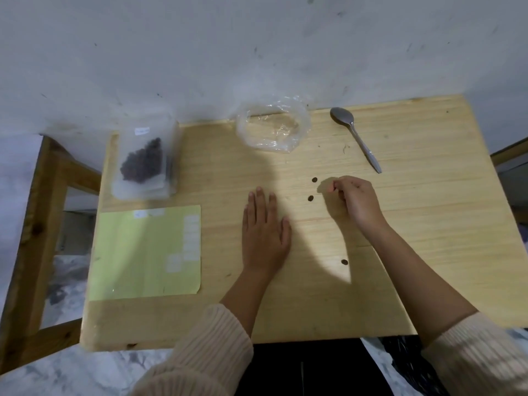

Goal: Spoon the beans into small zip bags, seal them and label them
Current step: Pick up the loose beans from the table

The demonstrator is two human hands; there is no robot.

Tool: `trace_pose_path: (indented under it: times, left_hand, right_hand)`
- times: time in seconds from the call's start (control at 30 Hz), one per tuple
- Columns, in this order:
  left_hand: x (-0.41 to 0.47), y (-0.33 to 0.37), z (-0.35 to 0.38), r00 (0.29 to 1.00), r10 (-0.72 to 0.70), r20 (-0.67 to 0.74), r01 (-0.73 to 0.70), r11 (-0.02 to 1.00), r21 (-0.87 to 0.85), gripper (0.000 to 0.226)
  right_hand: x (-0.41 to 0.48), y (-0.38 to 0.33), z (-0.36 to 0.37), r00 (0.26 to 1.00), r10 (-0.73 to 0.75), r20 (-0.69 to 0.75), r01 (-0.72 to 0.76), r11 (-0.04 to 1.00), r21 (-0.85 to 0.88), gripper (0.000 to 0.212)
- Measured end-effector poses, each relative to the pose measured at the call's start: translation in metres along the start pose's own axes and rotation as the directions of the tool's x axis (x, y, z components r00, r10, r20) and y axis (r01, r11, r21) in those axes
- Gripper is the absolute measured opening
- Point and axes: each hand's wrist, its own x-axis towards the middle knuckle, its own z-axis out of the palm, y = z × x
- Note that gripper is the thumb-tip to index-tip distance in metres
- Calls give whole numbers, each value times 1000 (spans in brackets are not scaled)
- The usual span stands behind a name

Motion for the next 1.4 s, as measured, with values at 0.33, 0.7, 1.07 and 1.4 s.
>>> trace_pose_path:
  times: [0.33, 0.7, 1.07, 1.4]
  left_hand:
    - [-1, 2, -2, 1000, -12, 3, 12, 1000, -16, 61]
    - [-1, 2, -2, 1000, 0, -7, 0, 1000, -26, 60]
    - [-1, 1, -2, 1000, 8, -15, -9, 999, -35, 60]
    - [0, 1, 0, 999, 12, -41, -14, 999, -43, 57]
  right_hand:
    - [23, 12, 14, 965, -263, -16, 237, 892, -384, 24]
    - [27, 21, 16, 925, -380, -17, 347, 860, -374, 22]
    - [9, 4, 19, 969, -246, -8, 234, 932, -278, 7]
    - [-16, 14, 23, 980, 132, 150, -200, 655, 729, 26]
